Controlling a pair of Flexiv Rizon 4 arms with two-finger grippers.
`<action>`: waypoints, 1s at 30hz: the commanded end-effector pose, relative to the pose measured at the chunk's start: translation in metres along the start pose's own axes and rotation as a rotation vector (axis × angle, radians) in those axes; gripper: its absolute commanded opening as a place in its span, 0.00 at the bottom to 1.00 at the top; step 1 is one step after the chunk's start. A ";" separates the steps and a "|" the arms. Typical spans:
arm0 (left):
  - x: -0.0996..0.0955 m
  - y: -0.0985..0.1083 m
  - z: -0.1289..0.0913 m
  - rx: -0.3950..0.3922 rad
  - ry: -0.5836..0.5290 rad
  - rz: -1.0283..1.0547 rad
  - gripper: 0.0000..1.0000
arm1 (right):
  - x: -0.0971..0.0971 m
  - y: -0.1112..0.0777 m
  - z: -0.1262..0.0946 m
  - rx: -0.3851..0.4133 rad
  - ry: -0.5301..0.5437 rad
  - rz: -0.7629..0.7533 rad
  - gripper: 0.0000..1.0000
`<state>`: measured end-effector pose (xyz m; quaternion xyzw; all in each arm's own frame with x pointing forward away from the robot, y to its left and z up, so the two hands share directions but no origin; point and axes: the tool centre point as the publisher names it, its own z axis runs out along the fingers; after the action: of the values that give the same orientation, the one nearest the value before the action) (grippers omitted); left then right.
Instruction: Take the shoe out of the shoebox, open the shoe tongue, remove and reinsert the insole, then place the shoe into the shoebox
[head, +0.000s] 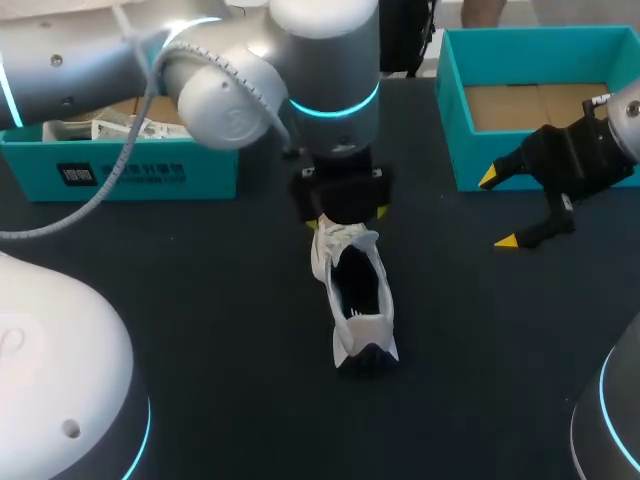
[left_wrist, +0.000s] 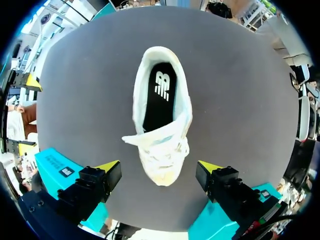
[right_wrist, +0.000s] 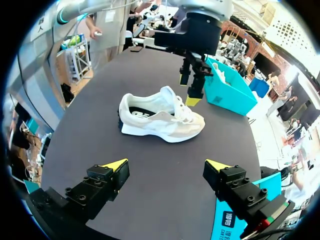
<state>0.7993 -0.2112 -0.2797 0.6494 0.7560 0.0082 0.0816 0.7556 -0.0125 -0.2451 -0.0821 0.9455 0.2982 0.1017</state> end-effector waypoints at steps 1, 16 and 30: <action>-0.006 0.007 -0.001 0.003 0.009 0.003 1.00 | 0.000 0.000 0.001 0.003 0.001 0.000 1.00; -0.008 0.018 0.018 0.016 0.078 0.035 0.49 | 0.000 0.000 0.001 0.003 0.001 0.000 1.00; -0.015 -0.007 0.028 0.056 0.095 0.101 0.66 | 0.000 0.000 0.001 0.003 0.001 0.000 1.00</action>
<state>0.8007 -0.2259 -0.3054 0.6833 0.7291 0.0214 0.0310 0.7556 -0.0125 -0.2452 -0.0821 0.9455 0.2982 0.1017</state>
